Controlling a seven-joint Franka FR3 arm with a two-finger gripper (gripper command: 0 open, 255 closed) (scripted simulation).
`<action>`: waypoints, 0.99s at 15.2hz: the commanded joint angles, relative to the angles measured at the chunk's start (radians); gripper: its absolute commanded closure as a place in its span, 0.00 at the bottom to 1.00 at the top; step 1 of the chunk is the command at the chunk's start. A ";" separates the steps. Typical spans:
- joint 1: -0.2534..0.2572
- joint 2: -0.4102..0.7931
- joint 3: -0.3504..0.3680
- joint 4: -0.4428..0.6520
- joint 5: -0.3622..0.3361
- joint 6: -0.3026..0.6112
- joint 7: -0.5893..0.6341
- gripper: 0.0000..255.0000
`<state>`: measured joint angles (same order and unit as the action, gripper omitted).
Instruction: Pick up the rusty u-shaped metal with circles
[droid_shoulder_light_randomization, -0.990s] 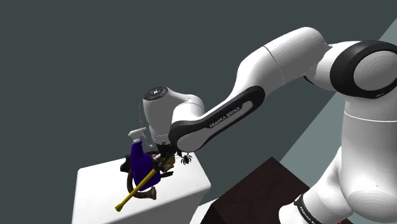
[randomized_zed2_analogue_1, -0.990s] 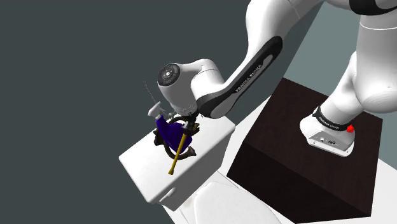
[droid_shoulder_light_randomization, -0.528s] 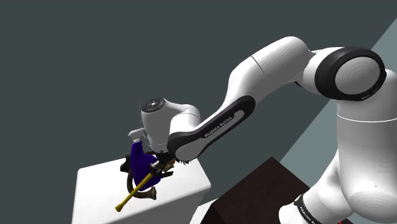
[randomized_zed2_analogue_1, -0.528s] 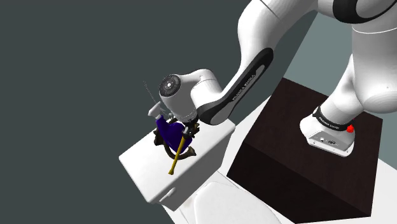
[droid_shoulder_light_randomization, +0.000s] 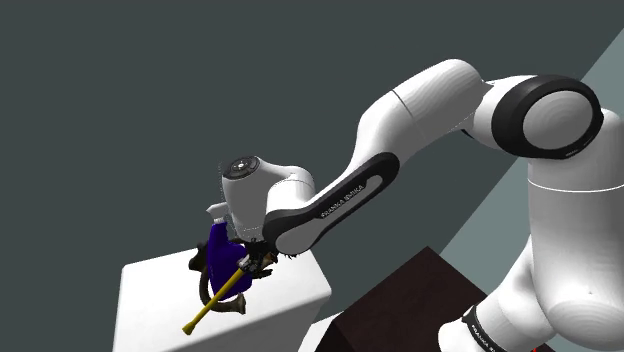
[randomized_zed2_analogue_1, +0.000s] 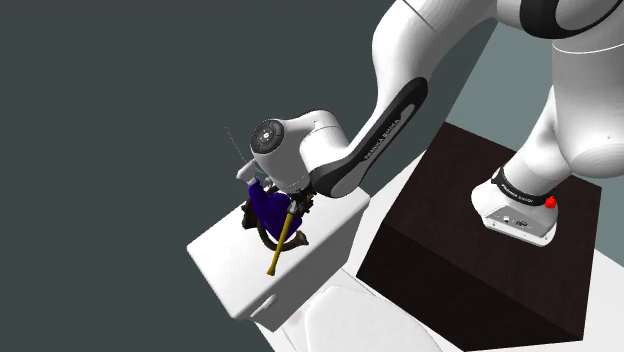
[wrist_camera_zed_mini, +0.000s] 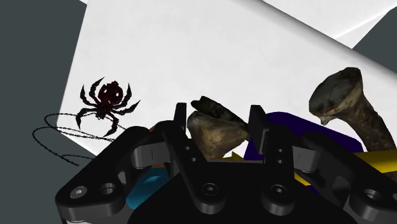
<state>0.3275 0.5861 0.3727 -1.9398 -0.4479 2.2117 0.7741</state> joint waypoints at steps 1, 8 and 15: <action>0.000 0.000 -0.001 0.000 0.000 0.000 0.000 1.00; -0.012 -0.052 0.018 -0.005 0.027 -0.043 -0.020 1.00; -0.028 -0.121 0.041 -0.004 0.066 -0.105 -0.050 1.00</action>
<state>0.2996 0.4729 0.4096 -1.9465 -0.3877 2.1169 0.7257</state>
